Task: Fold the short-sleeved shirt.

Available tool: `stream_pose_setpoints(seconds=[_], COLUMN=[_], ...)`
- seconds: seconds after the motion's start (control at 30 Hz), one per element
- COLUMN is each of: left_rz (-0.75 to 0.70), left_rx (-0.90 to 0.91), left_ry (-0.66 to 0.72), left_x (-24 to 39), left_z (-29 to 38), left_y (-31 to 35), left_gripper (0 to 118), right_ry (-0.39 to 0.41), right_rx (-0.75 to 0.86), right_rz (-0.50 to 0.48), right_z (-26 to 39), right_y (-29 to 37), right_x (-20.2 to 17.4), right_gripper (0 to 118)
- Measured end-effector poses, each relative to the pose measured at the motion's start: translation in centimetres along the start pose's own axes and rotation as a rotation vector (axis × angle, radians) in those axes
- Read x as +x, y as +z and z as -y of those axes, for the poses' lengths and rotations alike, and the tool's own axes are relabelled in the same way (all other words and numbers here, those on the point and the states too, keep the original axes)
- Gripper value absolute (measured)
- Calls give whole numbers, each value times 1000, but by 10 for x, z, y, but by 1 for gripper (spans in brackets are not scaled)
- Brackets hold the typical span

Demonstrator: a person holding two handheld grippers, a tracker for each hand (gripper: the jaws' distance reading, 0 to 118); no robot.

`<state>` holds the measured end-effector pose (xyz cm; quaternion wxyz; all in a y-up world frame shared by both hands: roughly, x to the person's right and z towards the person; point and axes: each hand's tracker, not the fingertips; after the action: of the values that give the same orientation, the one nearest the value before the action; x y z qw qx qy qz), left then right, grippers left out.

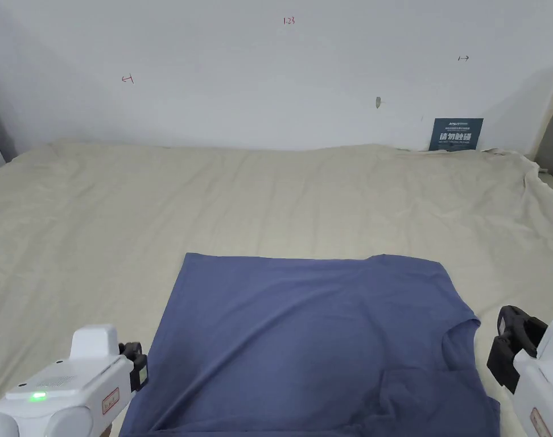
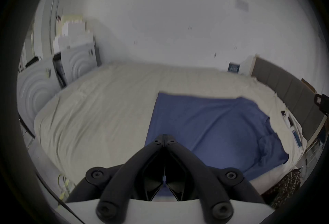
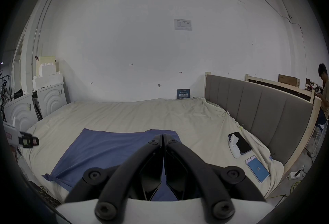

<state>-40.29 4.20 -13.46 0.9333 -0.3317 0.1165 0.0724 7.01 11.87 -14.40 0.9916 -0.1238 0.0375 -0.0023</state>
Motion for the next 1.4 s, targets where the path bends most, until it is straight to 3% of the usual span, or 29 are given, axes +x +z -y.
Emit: stream_pose_setpoints(seconds=[0.03,0.1,0.13,0.2,0.27,0.5,0.63,0.8,0.87,1.0,1.13,1.27,1.4], left_rz=[19,39,63,52,7,-79,-79,-2,17,25,53,71,86], left_rx=[-22,-108,-135,-221,-263,-302,-326,-323,-324,-301,-261,-237,-195], left_ry=[38,97,132,148,128,49,15,-34,-46,-44,-7,5,20], left_x=[-6,-17,-23,-31,-34,-41,-42,-35,-31,-30,-32,-31,-32], left_z=[5,14,20,29,39,72,84,87,87,84,73,62,58], left_y=[-6,-16,-23,-35,-42,-50,-59,-69,-72,-67,-53,-43,-41], left_gripper=[17,21,29,70,88,89,82,20,6,2,2,2,2], right_ry=[-2,-3,-1,6,8,-18,-19,-24,-32,-51,-77,-100,-99], right_rx=[-6,-16,-22,-36,-48,-85,-102,-113,-117,-168,-371,-485,-613], right_rz=[1,-1,-1,2,3,0,5,13,17,28,15,15,13], right_z=[3,7,9,13,16,25,29,30,34,44,68,108,140], right_y=[-4,-5,-7,-9,-10,-14,-13,-13,-12,-15,-34,-52,-63], right_x=[6,7,8,11,13,20,23,26,30,42,60,78,78], right_gripper=[0,0,0,0,0,0,0,0,0,0,5,70,74])
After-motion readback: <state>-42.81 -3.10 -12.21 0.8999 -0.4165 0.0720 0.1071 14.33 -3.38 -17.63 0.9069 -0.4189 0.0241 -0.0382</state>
